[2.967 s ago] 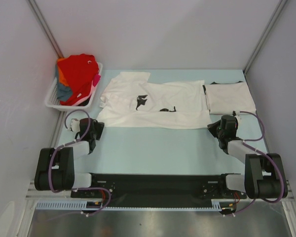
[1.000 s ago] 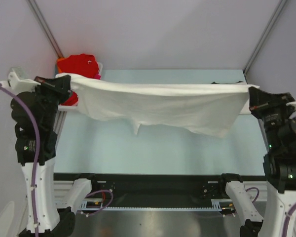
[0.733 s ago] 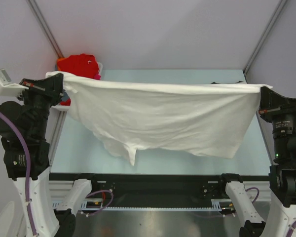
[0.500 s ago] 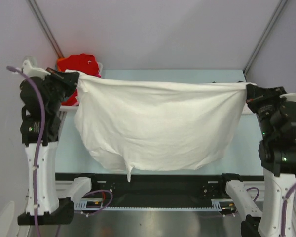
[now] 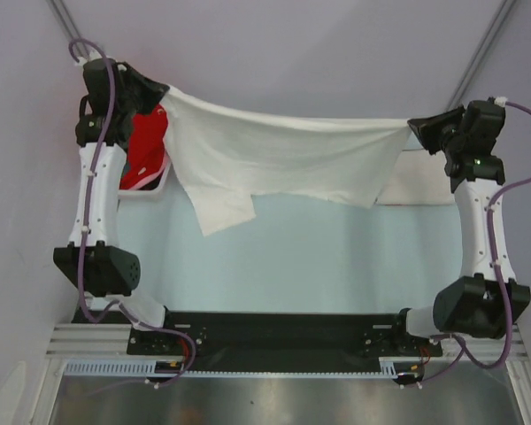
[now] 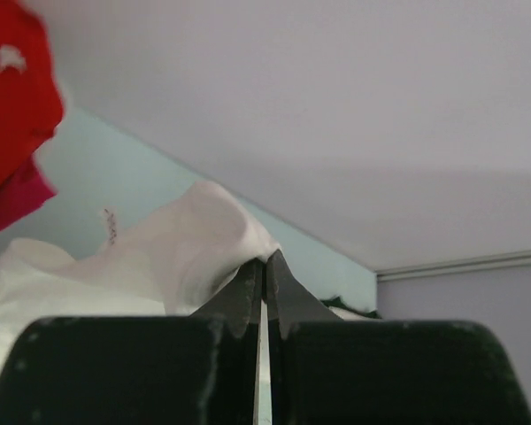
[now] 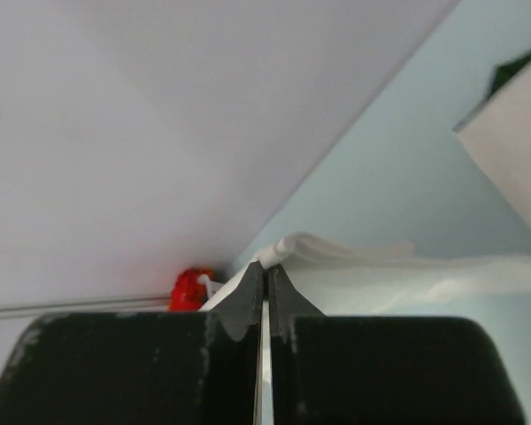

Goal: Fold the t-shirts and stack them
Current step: Fold the tshirt

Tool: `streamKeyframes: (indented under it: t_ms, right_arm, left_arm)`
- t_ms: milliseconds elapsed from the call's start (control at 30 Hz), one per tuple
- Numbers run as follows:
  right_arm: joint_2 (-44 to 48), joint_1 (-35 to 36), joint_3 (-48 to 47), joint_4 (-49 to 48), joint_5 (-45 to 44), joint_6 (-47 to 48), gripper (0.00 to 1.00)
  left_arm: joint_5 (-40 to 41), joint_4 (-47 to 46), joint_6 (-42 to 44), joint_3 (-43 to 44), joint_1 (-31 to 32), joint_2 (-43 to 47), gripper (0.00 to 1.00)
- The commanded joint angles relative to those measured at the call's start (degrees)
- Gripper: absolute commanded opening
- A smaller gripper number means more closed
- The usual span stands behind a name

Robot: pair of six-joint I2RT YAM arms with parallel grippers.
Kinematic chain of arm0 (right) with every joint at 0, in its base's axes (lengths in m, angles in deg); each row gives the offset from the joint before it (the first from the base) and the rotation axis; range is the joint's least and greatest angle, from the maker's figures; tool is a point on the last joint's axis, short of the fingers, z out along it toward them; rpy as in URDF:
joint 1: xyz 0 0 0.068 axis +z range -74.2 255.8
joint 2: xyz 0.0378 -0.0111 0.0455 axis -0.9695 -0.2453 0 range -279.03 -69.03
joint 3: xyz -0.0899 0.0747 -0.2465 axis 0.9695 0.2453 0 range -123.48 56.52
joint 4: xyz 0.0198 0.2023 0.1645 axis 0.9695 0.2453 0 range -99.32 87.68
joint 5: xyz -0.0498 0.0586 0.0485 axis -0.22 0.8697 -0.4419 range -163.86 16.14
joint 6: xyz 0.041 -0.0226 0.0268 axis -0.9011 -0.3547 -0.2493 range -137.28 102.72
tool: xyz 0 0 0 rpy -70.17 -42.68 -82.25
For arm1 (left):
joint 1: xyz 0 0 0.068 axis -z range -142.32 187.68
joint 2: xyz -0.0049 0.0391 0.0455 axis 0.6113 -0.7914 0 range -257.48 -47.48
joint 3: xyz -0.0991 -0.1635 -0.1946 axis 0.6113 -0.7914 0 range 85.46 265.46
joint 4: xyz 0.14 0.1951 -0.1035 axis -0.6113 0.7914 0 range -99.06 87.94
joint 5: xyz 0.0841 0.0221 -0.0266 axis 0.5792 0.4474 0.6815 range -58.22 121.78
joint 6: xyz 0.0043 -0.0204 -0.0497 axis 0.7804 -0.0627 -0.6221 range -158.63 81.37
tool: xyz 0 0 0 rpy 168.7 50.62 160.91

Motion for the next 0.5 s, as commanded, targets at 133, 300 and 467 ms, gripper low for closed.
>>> streamKeyframes:
  t_ms: [133, 300, 467]
  right_arm:
    - [-13.3, -3.2, -23.9, -9.5, 10.1, -5.7, 0.00]
    - [-16.2, -3.1, -20.1, -15.5, 15.4, -6.2, 0.00]
    - [-14.8, -3.2, 2.8, -32.1, 19.9, -9.3, 0.00]
  left_arm:
    - [-8.1, -7.4, -6.3, 33.5, -0.9, -16.5, 0.00]
    - [-11.3, -17.9, -3.2, 22.1, -1.0, -14.7, 0.00]
    - [-12.8, -30.2, -3.5, -8.7, -1.1, -6.7, 0.00]
